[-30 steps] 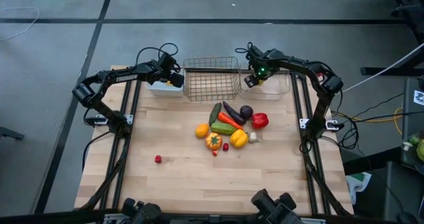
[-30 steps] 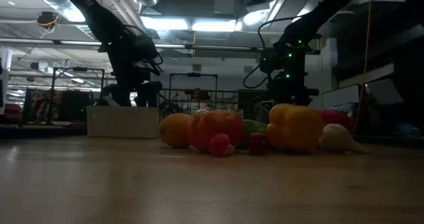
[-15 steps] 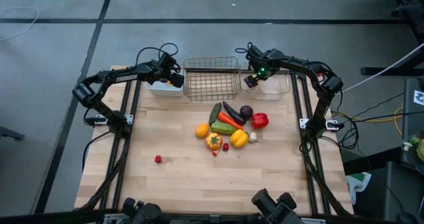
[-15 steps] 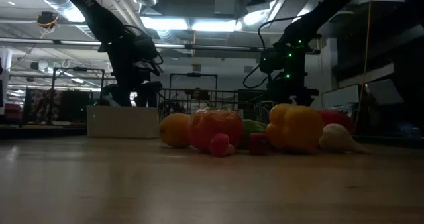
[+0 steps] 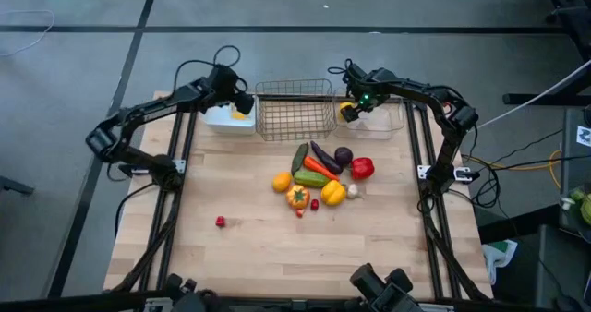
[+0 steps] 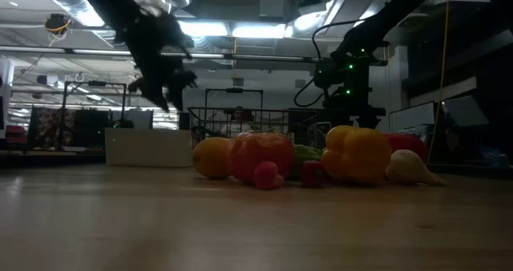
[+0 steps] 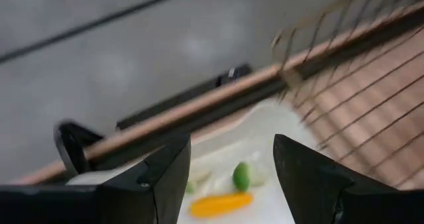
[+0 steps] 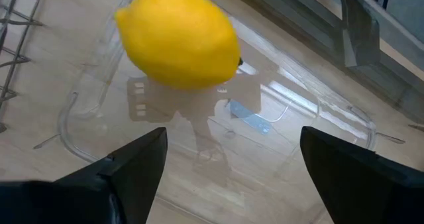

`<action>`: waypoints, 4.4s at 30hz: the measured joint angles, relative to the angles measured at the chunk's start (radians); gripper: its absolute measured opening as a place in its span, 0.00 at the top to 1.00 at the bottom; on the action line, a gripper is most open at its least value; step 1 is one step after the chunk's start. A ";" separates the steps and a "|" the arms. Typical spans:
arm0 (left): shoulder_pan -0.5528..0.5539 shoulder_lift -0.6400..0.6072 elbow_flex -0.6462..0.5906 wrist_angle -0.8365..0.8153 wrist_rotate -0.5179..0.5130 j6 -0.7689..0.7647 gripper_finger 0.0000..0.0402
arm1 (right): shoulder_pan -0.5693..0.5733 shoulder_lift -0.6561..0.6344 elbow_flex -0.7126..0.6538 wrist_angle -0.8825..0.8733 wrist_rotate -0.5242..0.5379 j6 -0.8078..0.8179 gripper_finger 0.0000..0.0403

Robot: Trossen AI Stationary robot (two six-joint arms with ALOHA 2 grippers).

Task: Sort produce into baskets
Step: Put the left small red bell pepper into the white bin

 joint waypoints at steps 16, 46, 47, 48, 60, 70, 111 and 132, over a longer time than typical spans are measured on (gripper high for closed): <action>-0.309 -0.418 0.036 -0.804 0.079 -0.411 0.47 | 0.000 -0.001 0.000 0.001 -0.001 0.000 0.15; -1.075 -0.086 0.037 -0.832 0.382 -1.155 0.47 | 0.000 -0.001 0.000 0.000 -0.002 0.000 0.15; -1.084 -0.062 0.037 -0.815 0.398 -1.161 0.47 | 0.000 -0.001 0.000 0.000 -0.002 0.000 0.15; -1.094 -0.038 0.037 -0.801 0.416 -1.166 0.47 | 0.000 -0.001 0.000 0.000 -0.002 0.000 0.15; -1.184 0.170 0.037 -0.688 0.511 -1.192 0.47 | 0.000 -0.001 0.000 0.000 -0.003 0.000 0.15; -1.199 0.284 0.036 -0.664 0.510 -1.206 0.47 | 0.000 -0.001 0.000 0.000 -0.005 0.000 0.15; -1.099 0.230 0.036 -0.614 0.441 -0.978 0.71 | 0.000 -0.002 0.000 0.000 -0.002 -0.026 0.15; -0.348 -0.143 0.037 -0.351 0.116 -0.314 0.72 | 0.001 -0.002 0.000 0.001 -0.037 -0.026 0.15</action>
